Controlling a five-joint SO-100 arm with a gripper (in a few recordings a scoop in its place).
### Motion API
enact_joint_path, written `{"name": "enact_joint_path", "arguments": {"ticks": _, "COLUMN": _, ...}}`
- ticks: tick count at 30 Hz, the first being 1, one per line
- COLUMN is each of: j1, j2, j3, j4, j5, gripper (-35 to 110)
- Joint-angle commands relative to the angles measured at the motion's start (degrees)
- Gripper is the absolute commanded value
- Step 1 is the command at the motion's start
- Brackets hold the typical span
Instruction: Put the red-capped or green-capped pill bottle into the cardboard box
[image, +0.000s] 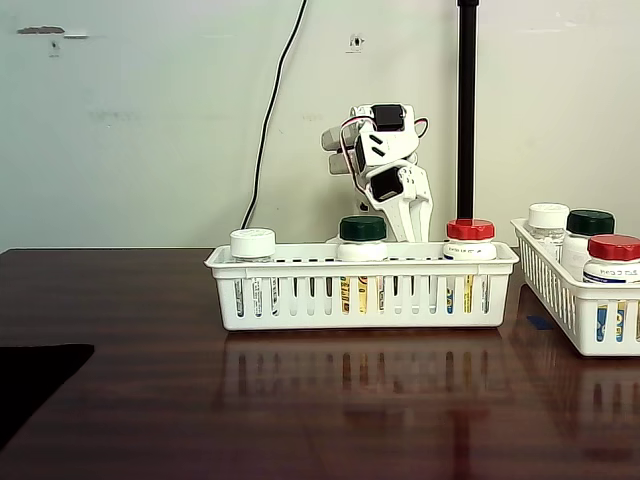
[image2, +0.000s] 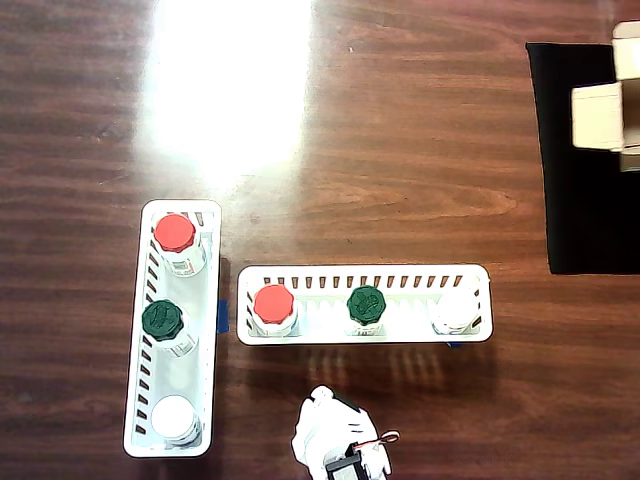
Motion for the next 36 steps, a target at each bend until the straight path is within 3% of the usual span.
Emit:
{"name": "enact_joint_path", "arguments": {"ticks": 1, "j1": 23.0, "j2": 5.0, "j3": 0.0, "j4": -9.0, "j5": 52.3, "gripper": 1}}
{"name": "enact_joint_path", "arguments": {"ticks": 24, "j1": 24.2, "j2": 5.0, "j3": -1.2, "j4": -13.3, "j5": 50.6, "gripper": 1}}
{"name": "enact_joint_path", "arguments": {"ticks": 36, "j1": 22.1, "j2": 5.0, "j3": -11.7, "j4": -2.2, "j5": 48.3, "gripper": 1}}
